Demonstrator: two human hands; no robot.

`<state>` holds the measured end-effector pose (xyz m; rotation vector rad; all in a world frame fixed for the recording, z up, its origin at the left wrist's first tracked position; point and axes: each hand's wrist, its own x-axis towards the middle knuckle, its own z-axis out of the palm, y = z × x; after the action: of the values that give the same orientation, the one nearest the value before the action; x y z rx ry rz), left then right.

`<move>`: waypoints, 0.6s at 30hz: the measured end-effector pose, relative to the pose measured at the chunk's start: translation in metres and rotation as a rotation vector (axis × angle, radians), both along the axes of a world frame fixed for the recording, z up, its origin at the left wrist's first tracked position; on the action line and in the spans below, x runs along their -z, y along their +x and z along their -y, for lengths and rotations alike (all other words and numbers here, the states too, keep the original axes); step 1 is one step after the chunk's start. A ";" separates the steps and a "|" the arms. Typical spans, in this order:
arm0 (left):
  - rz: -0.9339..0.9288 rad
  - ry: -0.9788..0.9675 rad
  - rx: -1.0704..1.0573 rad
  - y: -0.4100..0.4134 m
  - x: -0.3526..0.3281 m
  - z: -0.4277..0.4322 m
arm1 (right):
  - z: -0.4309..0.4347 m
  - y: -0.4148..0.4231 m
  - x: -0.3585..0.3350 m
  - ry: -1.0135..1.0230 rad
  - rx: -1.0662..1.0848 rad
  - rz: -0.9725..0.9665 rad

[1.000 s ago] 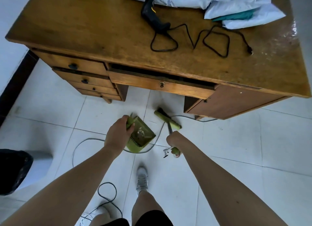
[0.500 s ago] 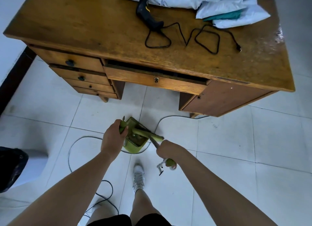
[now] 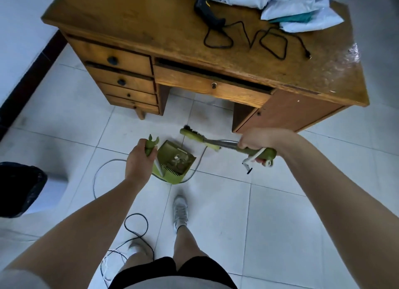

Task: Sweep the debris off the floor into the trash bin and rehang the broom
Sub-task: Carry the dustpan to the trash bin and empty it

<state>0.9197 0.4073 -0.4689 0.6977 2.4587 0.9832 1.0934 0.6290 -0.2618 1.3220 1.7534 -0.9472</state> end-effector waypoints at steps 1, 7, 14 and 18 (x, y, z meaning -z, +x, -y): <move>-0.001 0.010 -0.006 -0.001 -0.004 0.010 | 0.008 -0.001 -0.003 0.001 0.027 -0.013; 0.027 0.046 -0.051 -0.011 -0.029 0.078 | 0.061 -0.008 0.005 0.026 0.121 -0.068; 0.019 0.050 -0.105 -0.034 -0.042 0.158 | 0.112 -0.027 0.032 0.009 0.155 -0.147; 0.009 0.081 -0.251 -0.054 -0.057 0.208 | 0.146 -0.062 0.029 0.046 0.048 -0.191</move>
<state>0.8660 0.1992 -0.4122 0.4139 2.5540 1.1797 1.0309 0.4826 -0.2908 1.3450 1.9043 -1.0974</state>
